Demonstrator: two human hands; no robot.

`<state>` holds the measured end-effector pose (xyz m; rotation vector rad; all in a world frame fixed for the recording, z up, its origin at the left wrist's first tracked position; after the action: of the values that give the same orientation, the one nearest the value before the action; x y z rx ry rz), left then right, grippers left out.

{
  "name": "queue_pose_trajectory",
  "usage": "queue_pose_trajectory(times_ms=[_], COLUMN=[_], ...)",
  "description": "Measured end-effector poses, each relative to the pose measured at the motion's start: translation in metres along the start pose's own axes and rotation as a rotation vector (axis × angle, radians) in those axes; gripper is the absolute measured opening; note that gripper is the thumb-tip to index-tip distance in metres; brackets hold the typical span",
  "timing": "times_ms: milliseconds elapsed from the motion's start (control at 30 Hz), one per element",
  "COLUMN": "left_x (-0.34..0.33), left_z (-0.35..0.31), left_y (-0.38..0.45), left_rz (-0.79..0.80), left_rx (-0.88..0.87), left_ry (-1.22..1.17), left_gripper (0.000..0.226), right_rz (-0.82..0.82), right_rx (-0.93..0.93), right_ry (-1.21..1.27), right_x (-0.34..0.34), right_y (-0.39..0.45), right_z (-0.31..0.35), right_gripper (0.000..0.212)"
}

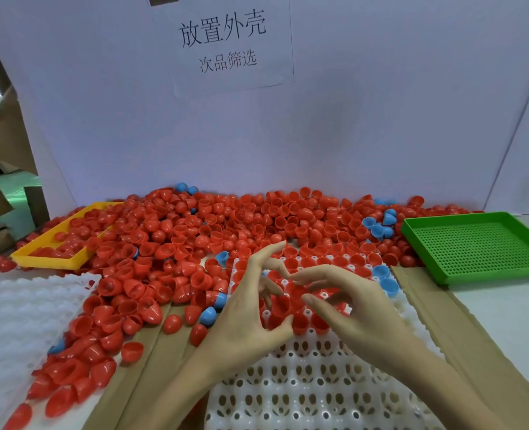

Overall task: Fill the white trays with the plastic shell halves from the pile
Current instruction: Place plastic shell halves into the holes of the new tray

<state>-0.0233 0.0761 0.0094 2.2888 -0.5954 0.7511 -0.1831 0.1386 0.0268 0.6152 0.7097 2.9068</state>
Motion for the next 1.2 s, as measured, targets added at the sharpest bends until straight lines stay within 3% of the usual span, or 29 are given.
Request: queue_pose_trajectory(times_ms=[133, 300, 467, 667, 867, 933, 1067, 1200], left_x=[0.003, 0.001, -0.002, 0.013, 0.020, 0.015, -0.005, -0.008], left_z=[0.010, 0.011, 0.008, 0.012, 0.026, 0.029, 0.038, 0.041], left_y=[0.004, 0.005, 0.003, 0.005, 0.006, 0.007, 0.005, 0.005], left_rz=[-0.016, 0.021, 0.053, -0.084, -0.148, -0.100, 0.092, 0.105], left_rx=[0.083, 0.086, 0.087, 0.086, 0.082, 0.066, 0.013, -0.003], left_ry=[-0.126, -0.266, -0.233, -0.021, 0.319, 0.420, 0.548, 0.534], left_gripper=[0.081, 0.050, 0.034, 0.023, 0.015, 0.017, 0.042, 0.040], right_rz=[-0.036, 0.024, -0.016, -0.051, 0.095, 0.141, 0.224, 0.218], right_rx=[-0.041, -0.063, -0.049, -0.180, -0.285, -0.308, -0.324, -0.313], right_ry=[-0.065, 0.023, -0.090, -0.294, -0.472, -0.504, -0.547, -0.550], right_x=[0.003, -0.006, 0.003, 0.047, 0.061, 0.062, 0.062, 0.062], right_y=[0.000, -0.002, 0.000, 0.005, 0.001, -0.001, -0.004, -0.004], right_z=[-0.008, -0.008, -0.006, -0.016, -0.024, -0.028, -0.034, -0.036], right_gripper=[0.026, 0.033, 0.026, 0.018, 0.015, 0.015, 0.013, 0.003])
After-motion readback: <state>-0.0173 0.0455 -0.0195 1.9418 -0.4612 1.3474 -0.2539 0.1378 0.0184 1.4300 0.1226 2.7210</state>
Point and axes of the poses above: each hand's wrist, its own y-axis towards the middle knuckle, its own x-axis out of the back of the hand, z = x × y, the point moved 7 cm from there along y, towards the middle knuckle, and after that the axes turned 13 degrees about y, right-handed, at the moved point
